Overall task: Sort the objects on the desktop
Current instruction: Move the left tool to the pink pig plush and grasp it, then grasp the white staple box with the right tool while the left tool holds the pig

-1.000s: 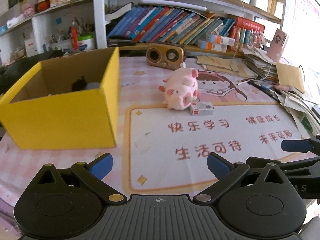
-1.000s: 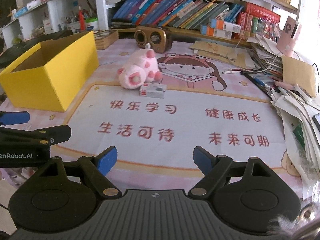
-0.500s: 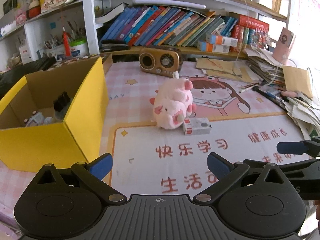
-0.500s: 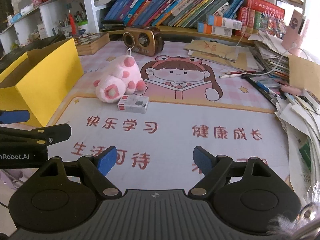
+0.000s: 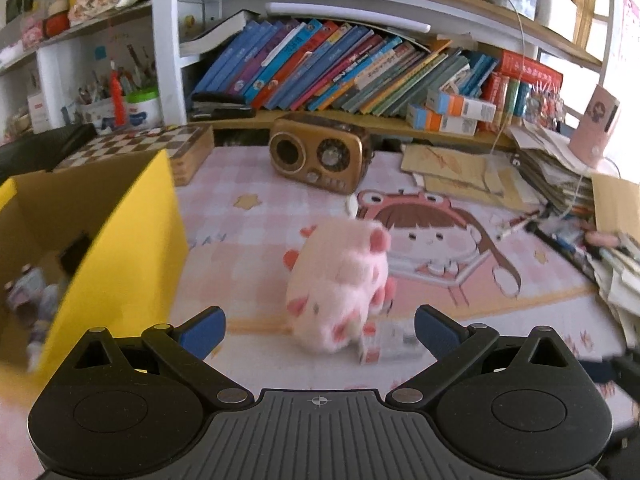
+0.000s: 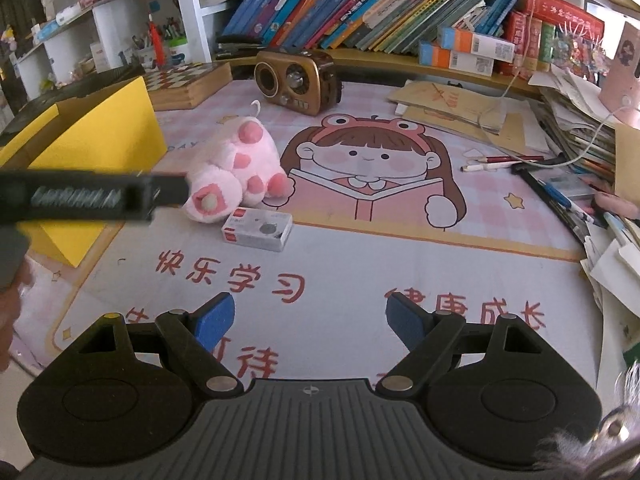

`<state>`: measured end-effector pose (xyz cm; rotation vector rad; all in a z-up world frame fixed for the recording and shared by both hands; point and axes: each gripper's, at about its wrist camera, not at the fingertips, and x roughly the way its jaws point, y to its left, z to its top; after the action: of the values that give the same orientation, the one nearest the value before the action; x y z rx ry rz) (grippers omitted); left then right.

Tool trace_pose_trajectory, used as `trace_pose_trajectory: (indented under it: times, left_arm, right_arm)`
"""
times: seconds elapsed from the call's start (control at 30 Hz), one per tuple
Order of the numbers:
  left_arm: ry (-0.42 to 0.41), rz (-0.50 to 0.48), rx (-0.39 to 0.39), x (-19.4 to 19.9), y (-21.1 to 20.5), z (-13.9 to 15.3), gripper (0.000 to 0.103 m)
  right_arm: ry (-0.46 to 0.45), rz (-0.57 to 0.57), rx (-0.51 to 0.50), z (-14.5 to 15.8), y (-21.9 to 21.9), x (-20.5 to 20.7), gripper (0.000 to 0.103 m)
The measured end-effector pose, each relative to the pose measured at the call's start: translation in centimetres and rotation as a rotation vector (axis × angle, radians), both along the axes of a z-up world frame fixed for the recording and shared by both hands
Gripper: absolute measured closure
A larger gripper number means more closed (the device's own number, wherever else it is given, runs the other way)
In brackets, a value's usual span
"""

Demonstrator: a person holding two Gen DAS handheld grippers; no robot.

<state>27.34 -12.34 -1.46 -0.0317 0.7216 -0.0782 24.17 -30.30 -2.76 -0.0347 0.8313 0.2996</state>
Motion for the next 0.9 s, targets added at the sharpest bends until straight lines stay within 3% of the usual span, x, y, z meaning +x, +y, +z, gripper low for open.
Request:
trace_pose_trajectory:
  times: [0.27, 0.4, 0.57, 0.63, 0.7, 0.9]
  left_arm:
    - [0.044, -0.049, -0.006, 5.4, -1.1, -2.4, 0.001]
    - [0.054, -0.046, 0.015, 6.7, -1.3, -3.5, 0.001]
    - [0.043, -0.065, -0.025, 7.8, -1.2, -4.3, 0.004]
    - [0.038, -0.084, -0.05, 8.0, -1.2, -4.4, 0.021]
    - [0.044, -0.09, -0.018, 8.1, -1.5, -4.5, 0.031]
    - [0.04, -0.041, -0.034, 6.1, 0.1, -2.9, 0.04]
  right_arm:
    - [-0.003, 0.016, 0.012, -0.4, -0.8, 1.4, 0.021]
    - [-0.012, 0.026, 0.021, -0.4, -0.8, 1.8, 0.02]
    - [-0.001, 0.023, 0.033, -0.8, -0.6, 2.8, 0.02]
    - [-0.001, 0.027, 0.034, -1.0, -0.3, 3.2, 0.02]
    - [-0.004, 0.033, 0.034, -1.1, 0.1, 3.6, 0.02]
    - [-0.008, 0.074, 0.05, -1.4, 1.7, 4.6, 0.02]
